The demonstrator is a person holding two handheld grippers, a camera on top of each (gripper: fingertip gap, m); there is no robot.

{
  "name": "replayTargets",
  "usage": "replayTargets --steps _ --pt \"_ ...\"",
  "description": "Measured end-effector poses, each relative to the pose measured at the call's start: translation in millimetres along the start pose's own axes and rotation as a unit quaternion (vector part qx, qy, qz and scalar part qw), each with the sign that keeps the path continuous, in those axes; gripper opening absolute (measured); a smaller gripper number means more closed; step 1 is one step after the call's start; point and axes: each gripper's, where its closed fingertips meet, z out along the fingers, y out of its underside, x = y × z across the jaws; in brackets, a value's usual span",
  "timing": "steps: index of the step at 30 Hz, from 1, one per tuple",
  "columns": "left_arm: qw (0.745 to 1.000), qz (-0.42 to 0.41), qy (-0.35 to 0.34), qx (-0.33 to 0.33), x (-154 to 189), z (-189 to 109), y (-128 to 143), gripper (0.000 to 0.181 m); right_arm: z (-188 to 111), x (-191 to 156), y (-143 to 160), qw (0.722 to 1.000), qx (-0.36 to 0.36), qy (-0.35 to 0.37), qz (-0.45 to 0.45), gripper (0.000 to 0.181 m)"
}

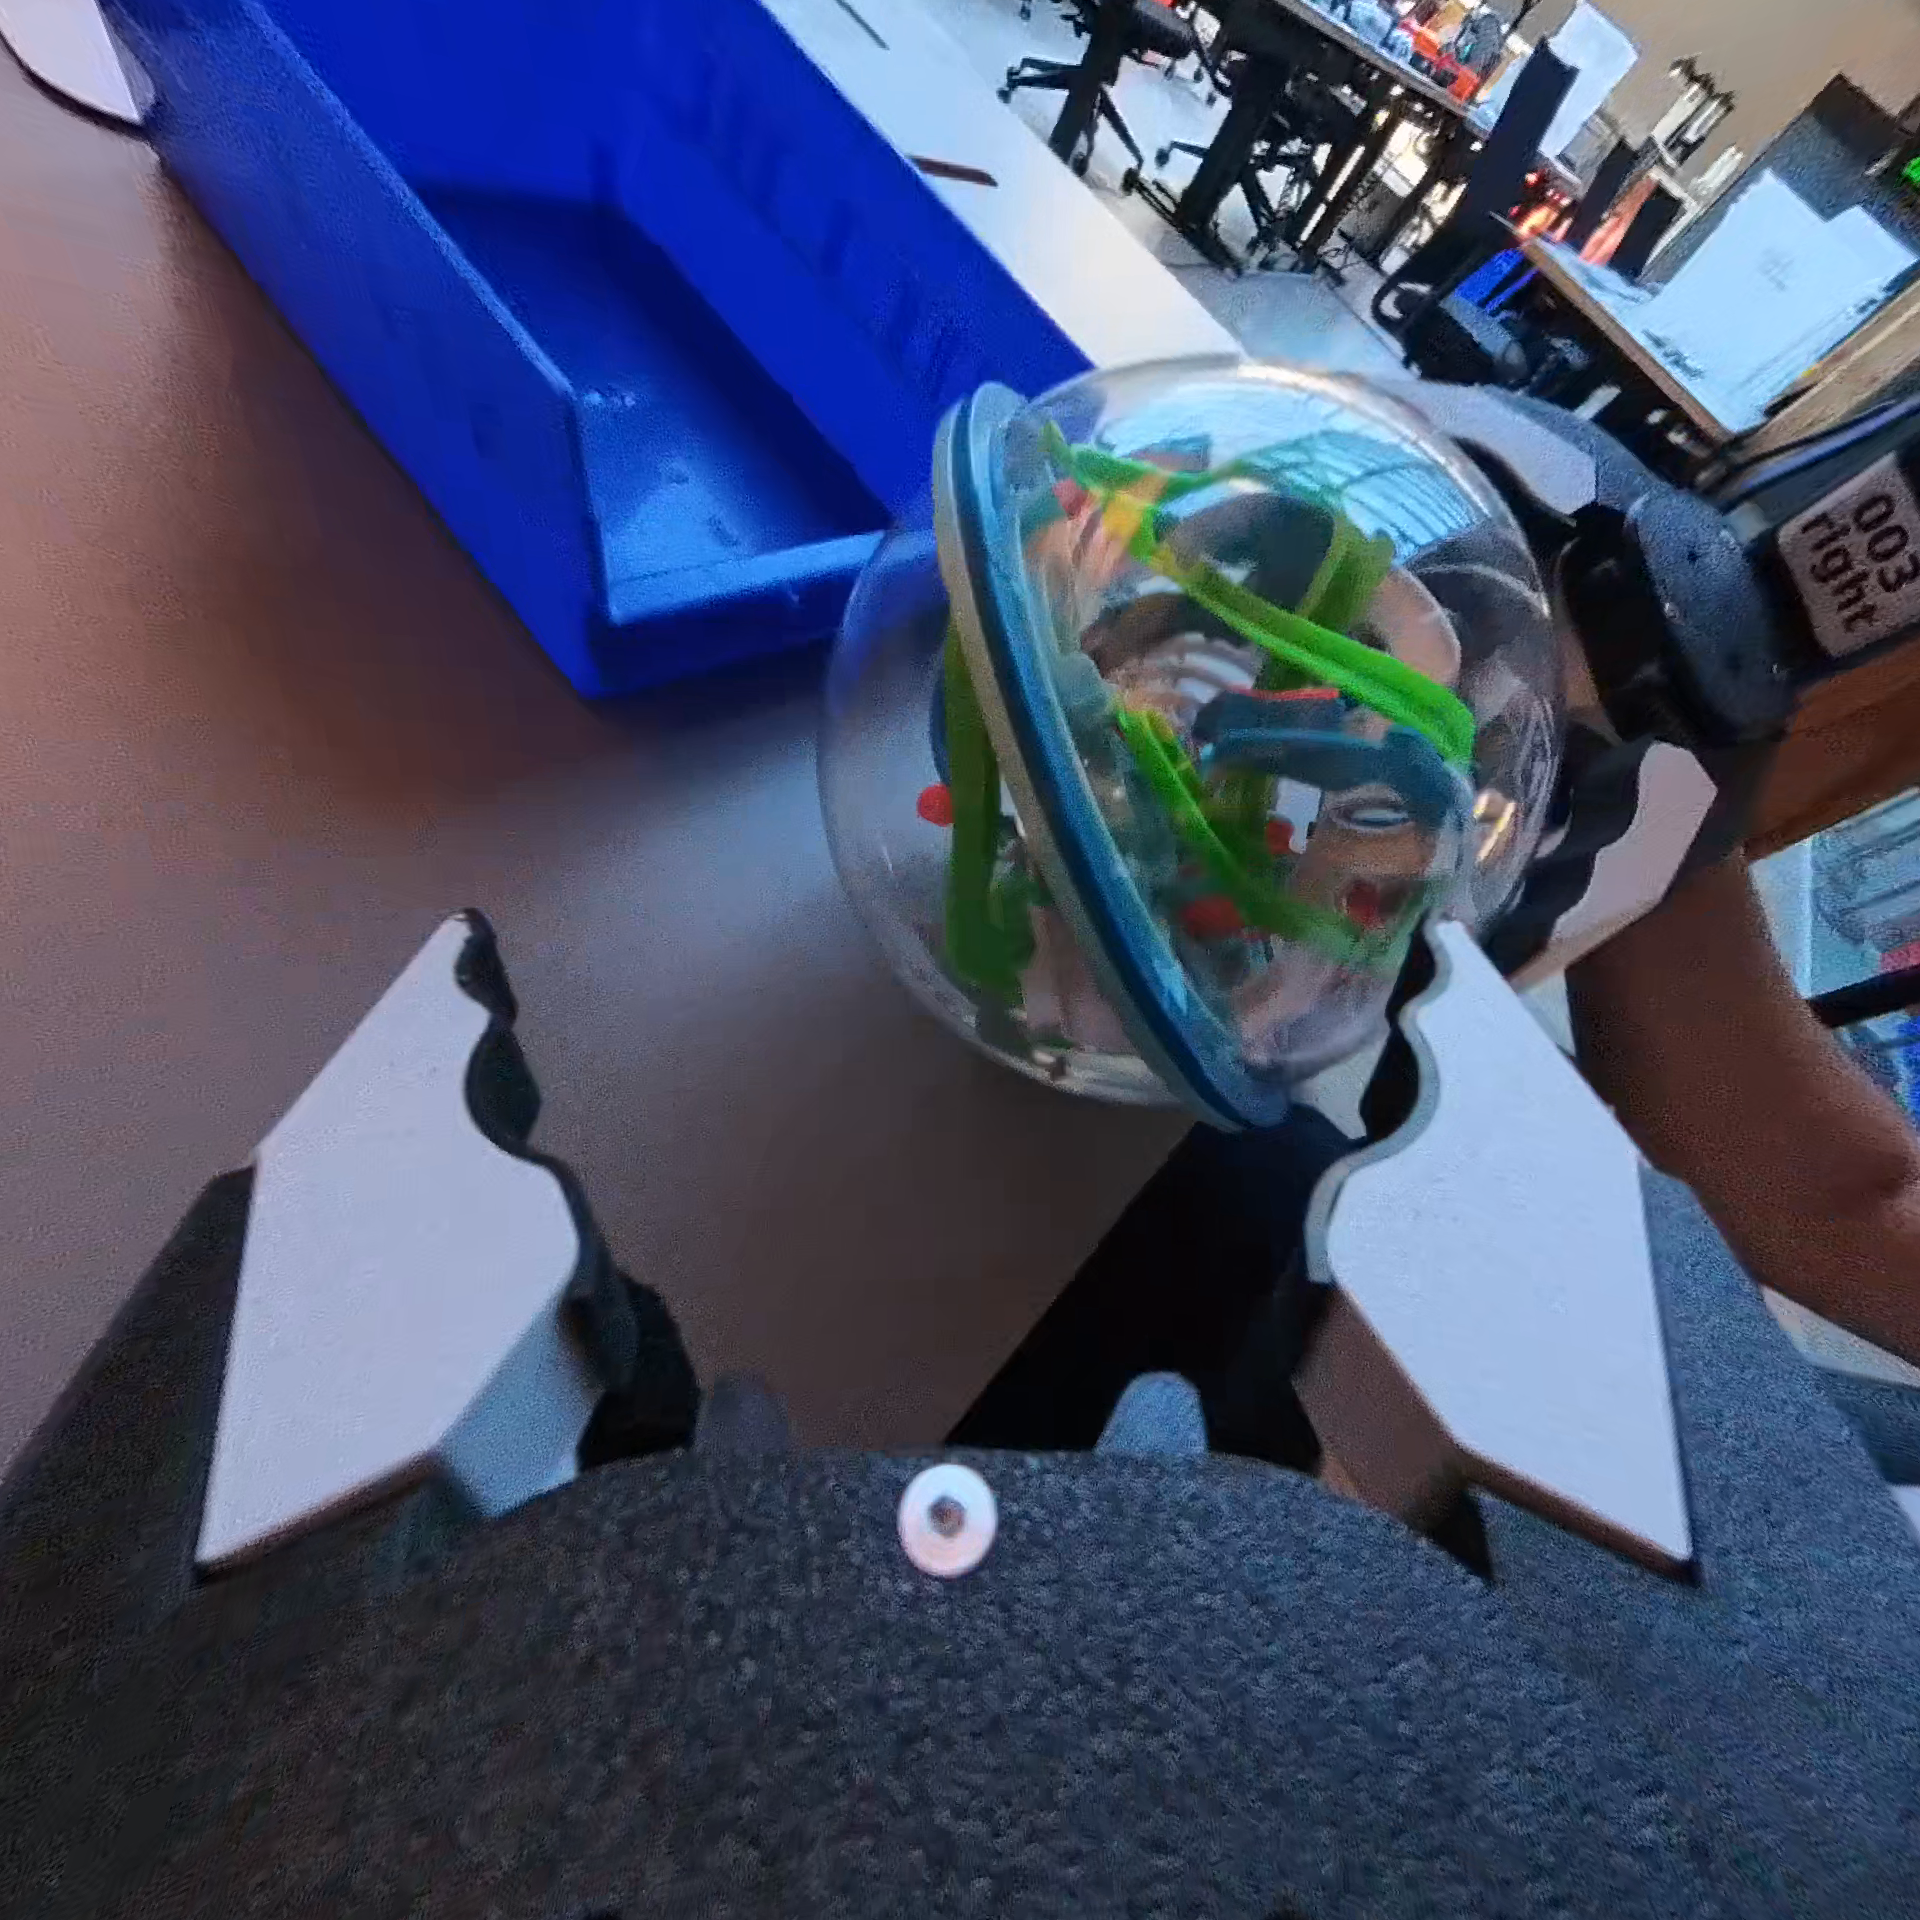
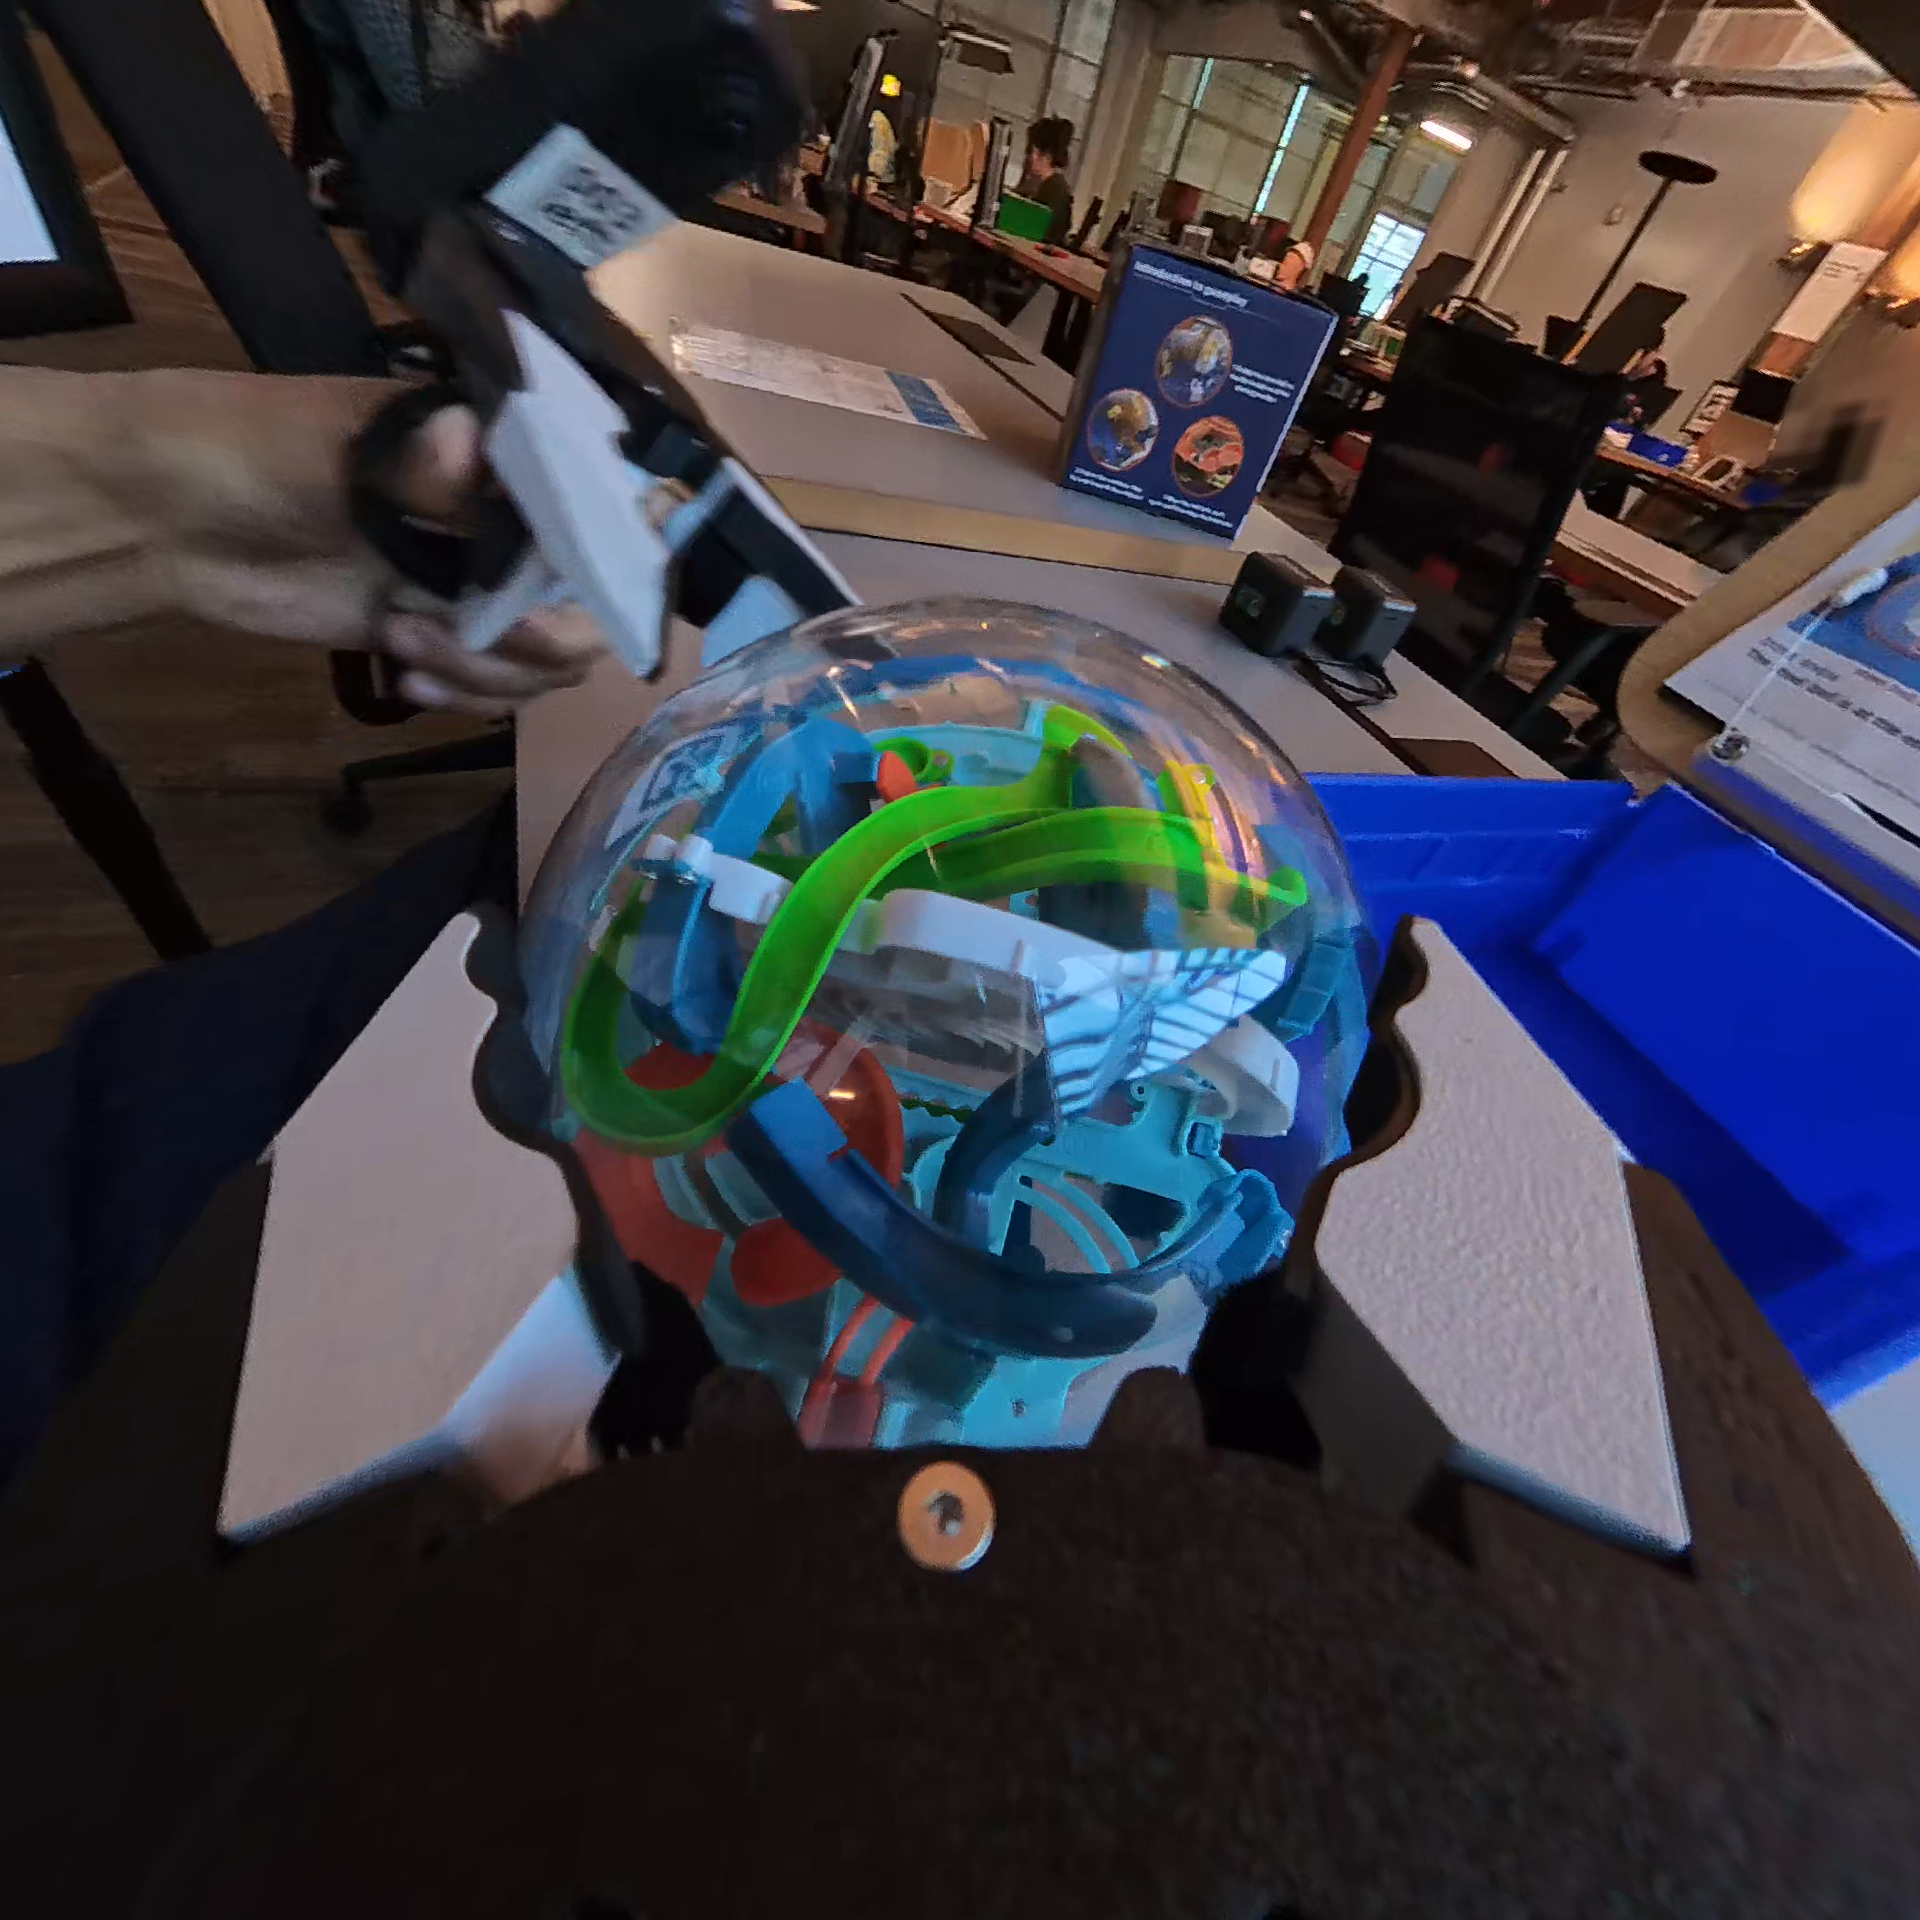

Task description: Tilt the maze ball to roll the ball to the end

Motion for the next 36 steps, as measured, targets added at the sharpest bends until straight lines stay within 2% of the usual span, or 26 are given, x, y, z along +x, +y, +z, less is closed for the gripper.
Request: replayTargets --steps 1,3,4,8,10,12,14,17,22,25,27,28,31,36 --pt "0.999 -0.018 0.045 -0.01 5.6 8.5 -4.7 0.159 1.9 -0.7 -1.0 1.0 0.001 -0.007 -0.003 0.154" --pt "0.984 -0.069 0.158 -0.043 22.6 22.4 -7.9 0.155 4.6 -1.3 -2.1 1.0 0.006 -0.02 0.003 0.154" --pt "0.975 -0.09 0.197 -0.05 26.8 28.5 -8.5 0.142 5.2 -1.2 -2.3 1.0 0.011 -0.027 0.011 0.154" --pt "0.955 -0.151 0.255 -0.028 27.8 40.8 -8.6 0.14 -10.6 13.2 -8.4 0.993 0.058 -0.042 0.091 0.144" --pt "0.947 -0.182 0.264 -0.026 25.2 41.3 -5.7 0.137 -31.4 32.4 -12.6 0.983 0.099 -0.035 0.149 0.14" --pt "0.942 -0.208 0.264 -0.015 18.6 41.5 -5.3 0.131 -53.7 51.7 -2.1 0.973 0.119 -0.025 0.198 0.139" --pt "0.943 -0.21 0.257 0.001 13.9 37.5 -4.1 0.123 -65.0 57.8 33.7 0.974 0.069 -0.016 0.217 0.141" --pt "0.946 -0.204 0.252 0.012 12.5 36.1 -2.1 0.119 -65.5 29.1 75.1 0.961 0.0 -0.077 0.267 0.148" --pt "0.941 -0.208 0.265 0.019 18.4 40.4 -1.9 0.122 -45.7 3.0 96.0 0.974 -0.089 -0.096 0.184 0.148" --pt "0.934 -0.208 0.291 -0.006 32.0 55.0 6.7 0.134 -27.6 5.9 92.1 0.977 -0.087 -0.071 0.179 0.15" --pt "0.929 -0.212 0.302 -0.028 42.4 62.5 13.1 0.152 -23.0 7.3 85.9 0.98 -0.07 -0.069 0.172 0.153" --pt "0.928 -0.217 0.303 -0.031 44.0 63.5 13.3 0.155 -22.6 8.4 82.7 0.982 -0.06 -0.065 0.169 0.154" --pt "0.922 -0.235 0.306 -0.031 46.4 62.4 11.0 0.156 -24.0 8.6 78.4 0.98 -0.055 -0.066 0.182 0.154" --pt "0.899 -0.276 0.34 -0.013 56.8 53.2 -1.8 0.156 -29.8 13.8 49.8 0.978 -0.031 -0.061 0.198 0.154"
